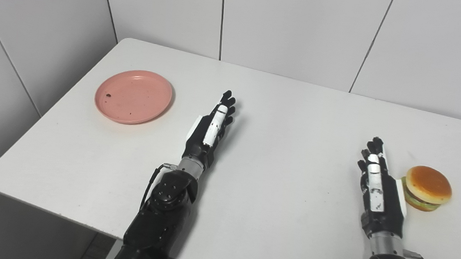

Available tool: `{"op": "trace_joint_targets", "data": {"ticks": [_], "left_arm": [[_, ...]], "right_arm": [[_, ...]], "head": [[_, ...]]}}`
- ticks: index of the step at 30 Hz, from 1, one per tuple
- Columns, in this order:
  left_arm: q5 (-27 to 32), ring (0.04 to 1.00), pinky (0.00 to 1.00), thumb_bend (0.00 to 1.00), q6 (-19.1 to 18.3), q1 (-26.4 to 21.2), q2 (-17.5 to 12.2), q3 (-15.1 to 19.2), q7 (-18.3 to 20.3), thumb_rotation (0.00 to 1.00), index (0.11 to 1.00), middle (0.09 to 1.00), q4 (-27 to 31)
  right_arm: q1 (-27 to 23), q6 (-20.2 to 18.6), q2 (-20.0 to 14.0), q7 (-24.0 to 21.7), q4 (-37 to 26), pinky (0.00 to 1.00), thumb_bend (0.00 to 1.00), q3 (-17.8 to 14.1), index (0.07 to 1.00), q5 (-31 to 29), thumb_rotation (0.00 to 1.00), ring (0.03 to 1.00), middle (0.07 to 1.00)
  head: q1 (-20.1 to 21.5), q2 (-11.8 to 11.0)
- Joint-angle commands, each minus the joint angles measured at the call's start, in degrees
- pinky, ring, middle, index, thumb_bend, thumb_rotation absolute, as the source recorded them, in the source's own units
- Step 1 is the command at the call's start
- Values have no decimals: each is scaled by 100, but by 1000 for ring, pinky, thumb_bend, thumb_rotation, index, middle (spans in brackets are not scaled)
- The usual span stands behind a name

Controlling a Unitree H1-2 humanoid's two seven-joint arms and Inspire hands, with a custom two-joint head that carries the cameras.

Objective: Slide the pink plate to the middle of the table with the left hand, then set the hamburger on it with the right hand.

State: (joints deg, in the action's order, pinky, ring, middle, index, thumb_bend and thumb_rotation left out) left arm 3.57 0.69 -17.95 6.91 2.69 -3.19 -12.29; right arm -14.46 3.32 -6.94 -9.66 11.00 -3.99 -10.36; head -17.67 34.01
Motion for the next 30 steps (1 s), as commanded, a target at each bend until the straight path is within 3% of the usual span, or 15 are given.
{"op": "trace_joint_targets", "data": {"ticks": [1, 9, 16, 20, 24, 30], "left_arm": [[89, 927, 953, 536, -72, -379, -69, 143, -114, 1000, 909, 922, 203], [278, 825, 807, 581, 40, -792, -416, 614, -230, 1000, 795, 821, 91], [523, 792, 763, 622, -20, -1069, -775, 903, -209, 1000, 759, 788, 74], [417, 730, 690, 665, -132, -1231, -870, 1109, -601, 1000, 701, 729, 101], [408, 725, 674, 720, -64, -1318, -1102, 1193, -624, 1000, 703, 726, -30], [658, 717, 684, 677, -102, -1494, -1407, 1481, -649, 1000, 684, 710, -231]], "right_arm": [[41, 321, -55, -53, 72, 1000, 578, -46, 1000, -28, 908, 1000, 1000], [38, 349, -39, -76, 95, 1000, 551, -56, 1000, -69, 900, 1000, 1000], [53, 259, -10, -16, 48, 1000, 559, -55, 1000, -24, 890, 1000, 1000], [56, 342, -11, -20, 72, 1000, 540, -43, 1000, -2, 904, 1000, 1000], [71, 326, -12, -27, 35, 1000, 525, -39, 1000, -7, 913, 1000, 1000], [75, 282, -15, -35, 37, 1000, 516, -25, 1000, -2, 904, 1000, 1000]], "head": [[-2, -19], [-58, -64], [-83, -83], [-78, -90], [-60, -75], [-86, -98]]}}
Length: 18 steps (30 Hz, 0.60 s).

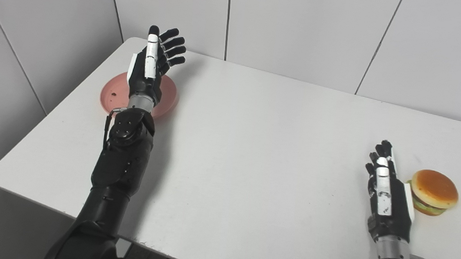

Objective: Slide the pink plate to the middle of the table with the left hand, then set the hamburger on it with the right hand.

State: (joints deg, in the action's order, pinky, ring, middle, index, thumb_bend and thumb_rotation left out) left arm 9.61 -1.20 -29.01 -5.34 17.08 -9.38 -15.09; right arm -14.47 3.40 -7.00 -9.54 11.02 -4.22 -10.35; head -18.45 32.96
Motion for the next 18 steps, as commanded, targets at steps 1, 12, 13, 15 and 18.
{"op": "trace_joint_targets", "data": {"ticks": [1, 12, 13, 15, 18], "left_arm": [[114, 722, 690, 673, 98, -404, -240, 92, 3, 1000, 687, 714, 4], [628, 788, 770, 303, 379, -526, -871, 511, 221, 892, 738, 767, -702], [655, 787, 769, 293, 372, -535, -911, 556, 171, 868, 737, 766, -731], [693, 775, 759, 273, 395, -548, -989, 617, 131, 846, 719, 752, -803], [750, 768, 755, 254, 520, -556, -1094, 673, 200, 886, 708, 741, -964]], "right_arm": [[77, 269, -4, -38, 30, 1000, 510, 0, 1000, 2, 903, 1000, 1000], [64, 373, -4, -67, 78, 1000, 484, 20, 1000, 18, 890, 1000, 1000], [64, 360, -1, -67, 75, 1000, 480, 18, 1000, 6, 891, 1000, 1000], [62, 357, 8, -59, 89, 1000, 483, 12, 1000, -4, 890, 1000, 1000], [58, 366, 17, -61, 116, 1000, 488, 4, 1000, -21, 893, 1000, 1000]], "head": [[-8, 7], [15, -63], [13, -68], [7, -74], [4, -83]]}}
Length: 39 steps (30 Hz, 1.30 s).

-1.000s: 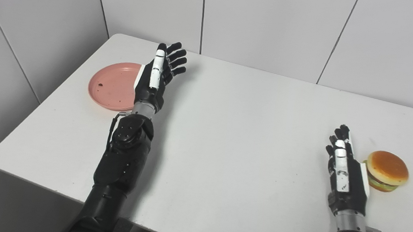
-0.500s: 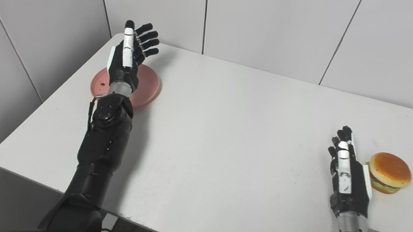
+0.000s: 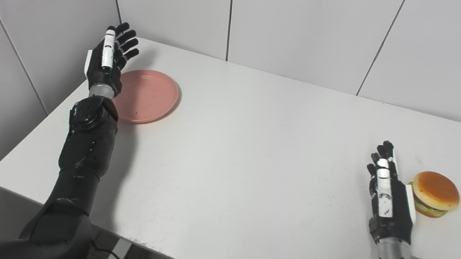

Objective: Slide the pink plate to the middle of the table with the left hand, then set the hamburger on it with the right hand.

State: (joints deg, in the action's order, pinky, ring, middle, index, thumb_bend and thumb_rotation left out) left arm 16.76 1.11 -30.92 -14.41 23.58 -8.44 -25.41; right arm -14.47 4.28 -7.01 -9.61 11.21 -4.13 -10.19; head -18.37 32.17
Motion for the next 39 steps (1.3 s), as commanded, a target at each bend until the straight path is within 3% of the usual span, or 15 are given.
{"op": "trace_joint_targets", "data": {"ticks": [1, 3, 10, 20, 28, 39], "left_arm": [[57, 771, 758, 261, 265, -356, -211, 45, 85, 875, 709, 743, 56], [55, 772, 753, 281, 199, -332, -275, 72, 19, 839, 708, 745, 61], [168, 790, 757, 271, 387, -334, -497, 169, 165, 907, 743, 774, -275], [327, 770, 747, 256, 620, -339, -717, 309, 274, 835, 742, 760, -660], [232, 788, 754, 258, 829, -212, -917, 218, 370, 880, 746, 778, -985], [218, 789, 758, 282, 821, -138, -960, 230, 326, 872, 757, 785, -1112]], "right_arm": [[61, 260, 21, -44, 84, 1000, 486, -3, 1000, -29, 893, 1000, 1000], [61, 258, 27, -33, 79, 1000, 492, -2, 1000, -22, 887, 1000, 1000], [56, 315, 6, -54, 111, 1000, 497, 14, 1000, 0, 886, 1000, 1000], [45, 357, 15, -66, 143, 1000, 501, 18, 1000, -15, 880, 1000, 1000], [41, 325, 23, -39, 110, 1000, 490, 24, 1000, 3, 876, 1000, 1000], [48, 292, 44, -30, 71, 1000, 497, 29, 1000, -7, 876, 1000, 1000]], "head": [[-5, -6], [-2, -7], [-9, -7], [0, 8], [-16, 23], [1, 24]]}}
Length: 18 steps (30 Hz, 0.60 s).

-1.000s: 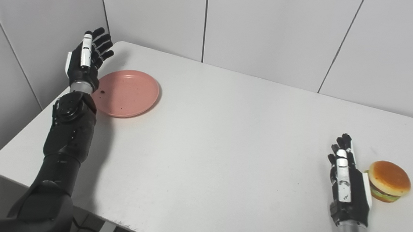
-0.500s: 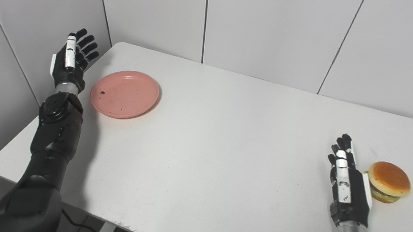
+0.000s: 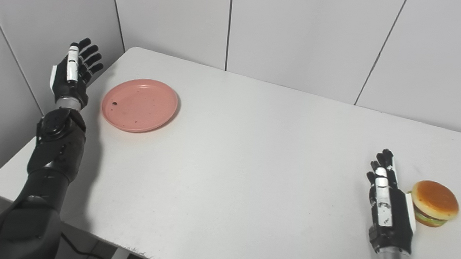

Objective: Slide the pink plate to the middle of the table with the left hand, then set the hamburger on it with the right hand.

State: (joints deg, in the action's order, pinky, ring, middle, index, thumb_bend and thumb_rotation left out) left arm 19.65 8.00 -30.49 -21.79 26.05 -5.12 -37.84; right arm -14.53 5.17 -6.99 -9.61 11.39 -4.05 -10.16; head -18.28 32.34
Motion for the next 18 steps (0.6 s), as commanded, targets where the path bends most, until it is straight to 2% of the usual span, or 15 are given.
{"op": "trace_joint_targets", "data": {"ticks": [1, 4, 6, 8, 11, 16, 18], "left_arm": [[-70, 787, 755, 282, 112, -180, -217, -8, -28, 864, 756, 782, 126], [-9, 780, 751, 270, 128, -230, -224, 25, 9, 849, 744, 770, -76], [39, 772, 747, 258, 131, -251, -199, 50, 18, 774, 729, 758, -161], [113, 779, 758, 261, 132, -258, -187, 42, 153, 760, 733, 763, -265], [145, 801, 788, 268, 30, -226, -171, -30, 276, 808, 749, 781, -292], [-8, 798, 783, 265, -242, -105, -48, -174, 95, 805, 751, 776, -60], [-47, 808, 802, 274, -228, -61, -26, -246, 114, 853, 761, 783, -38]], "right_arm": [[55, 198, 39, -34, 48, 1000, 497, 23, 1000, -11, 877, 1000, 1000], [59, 172, 36, -27, 20, 1000, 497, 27, 1000, -3, 878, 1000, 1000], [62, 160, 42, -13, 11, 1000, 504, 23, 1000, -3, 873, 1000, 1000], [62, 174, 34, -24, 26, 1000, 510, 25, 1000, -9, 872, 1000, 1000], [67, 152, 26, -31, -4, 1000, 506, 26, 1000, -17, 875, 1000, 1000], [69, 152, 30, -25, -16, 1000, 494, 16, 1000, -27, 867, 1000, 1000], [71, 158, 28, -21, -16, 1000, 499, 14, 1000, -21, 870, 1000, 1000]], "head": [[-6, 15], [-13, 17], [-13, 17], [1, 28], [-9, 37], [-7, 50], [-6, 60]]}}
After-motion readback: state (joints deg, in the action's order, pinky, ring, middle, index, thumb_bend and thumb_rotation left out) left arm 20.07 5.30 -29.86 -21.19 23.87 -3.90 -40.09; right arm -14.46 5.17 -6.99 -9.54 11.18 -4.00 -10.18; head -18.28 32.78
